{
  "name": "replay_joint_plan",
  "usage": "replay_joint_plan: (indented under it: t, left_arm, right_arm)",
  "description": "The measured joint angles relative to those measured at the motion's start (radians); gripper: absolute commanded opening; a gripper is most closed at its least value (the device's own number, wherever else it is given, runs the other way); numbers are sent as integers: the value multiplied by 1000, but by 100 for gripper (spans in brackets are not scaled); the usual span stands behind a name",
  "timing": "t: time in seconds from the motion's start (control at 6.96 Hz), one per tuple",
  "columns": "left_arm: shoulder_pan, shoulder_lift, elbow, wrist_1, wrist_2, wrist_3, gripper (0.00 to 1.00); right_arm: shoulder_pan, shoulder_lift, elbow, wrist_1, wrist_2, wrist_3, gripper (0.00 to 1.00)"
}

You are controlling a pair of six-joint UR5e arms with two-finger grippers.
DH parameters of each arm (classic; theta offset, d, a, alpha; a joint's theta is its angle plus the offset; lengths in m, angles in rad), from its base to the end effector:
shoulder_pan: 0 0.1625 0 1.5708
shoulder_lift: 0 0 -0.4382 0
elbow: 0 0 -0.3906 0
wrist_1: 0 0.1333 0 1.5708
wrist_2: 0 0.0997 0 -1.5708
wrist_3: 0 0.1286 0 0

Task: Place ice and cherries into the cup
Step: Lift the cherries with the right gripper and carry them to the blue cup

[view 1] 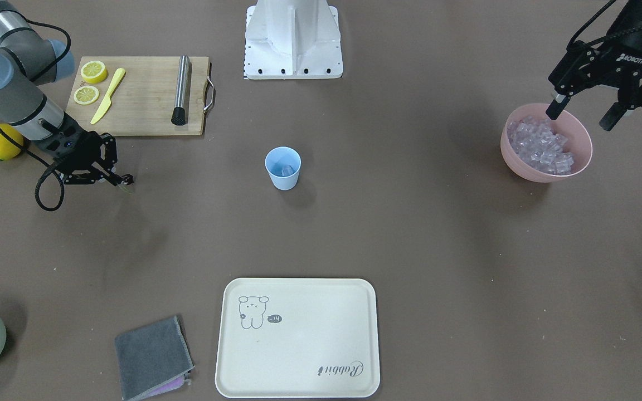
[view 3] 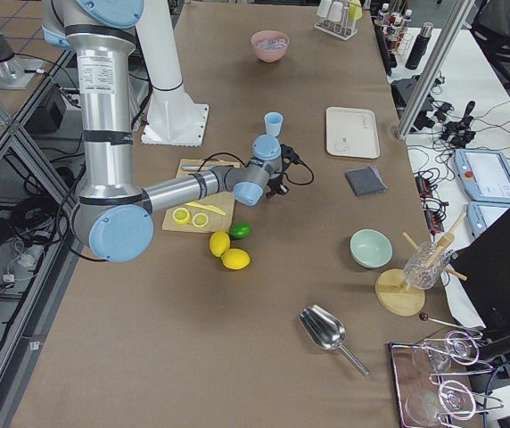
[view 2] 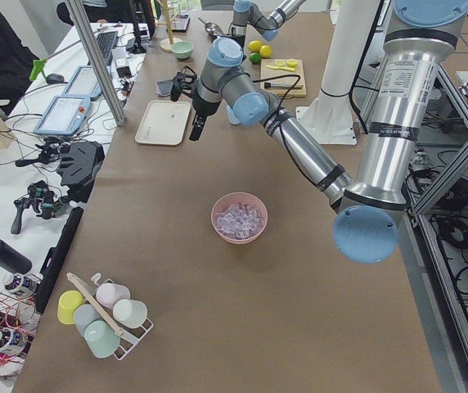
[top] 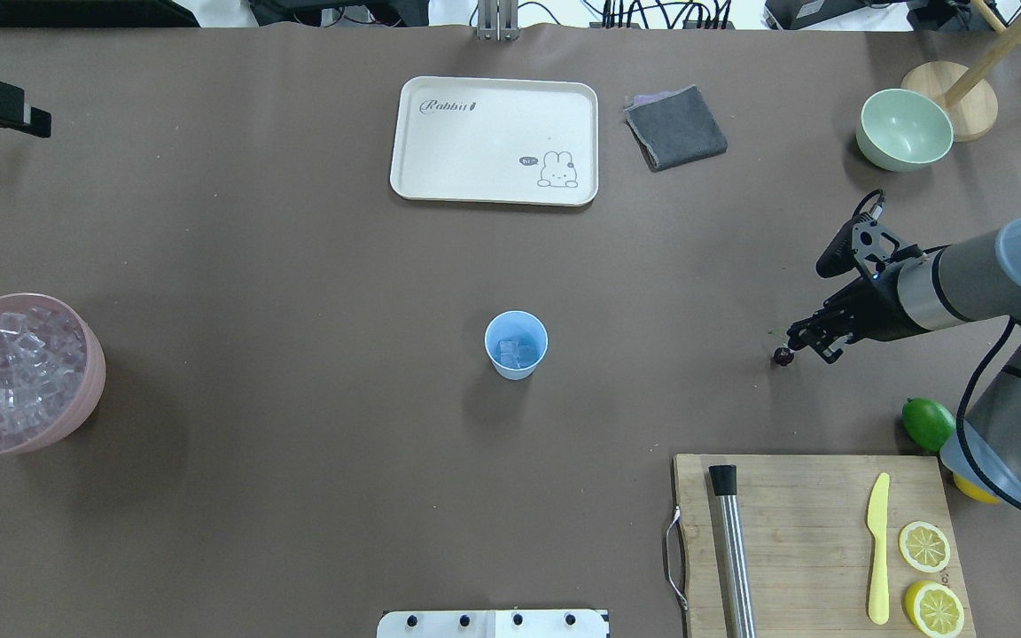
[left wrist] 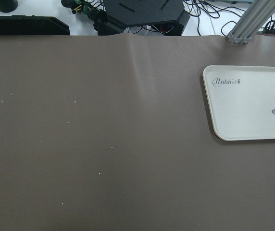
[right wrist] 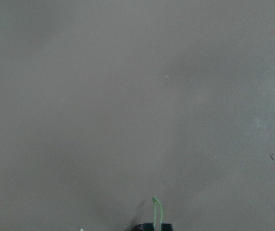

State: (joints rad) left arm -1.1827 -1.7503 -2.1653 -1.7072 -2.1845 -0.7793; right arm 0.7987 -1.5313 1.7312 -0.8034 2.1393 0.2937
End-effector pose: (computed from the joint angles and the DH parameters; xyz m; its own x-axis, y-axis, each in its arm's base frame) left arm 0.1350 -0.4869 0.3064 0.5790 0.1205 -0.8063 0.2457 0.9172 0.3136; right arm -0.3350 -0.4358 0.5022 0.3965 -0.7490 0.5308 0.2937 0.6513 0.6996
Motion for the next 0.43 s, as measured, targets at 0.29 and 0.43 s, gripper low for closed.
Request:
replay_joint_plan:
  t: [0.29, 0.43]
  left_arm:
    - [0, 0, 2, 0, 0, 0, 98]
    - [0, 0, 4, 0, 0, 0, 98]
  right_arm:
    - [48, 58, 2, 1, 77, 69, 1]
    - [55, 100, 11, 5, 95, 150, 1]
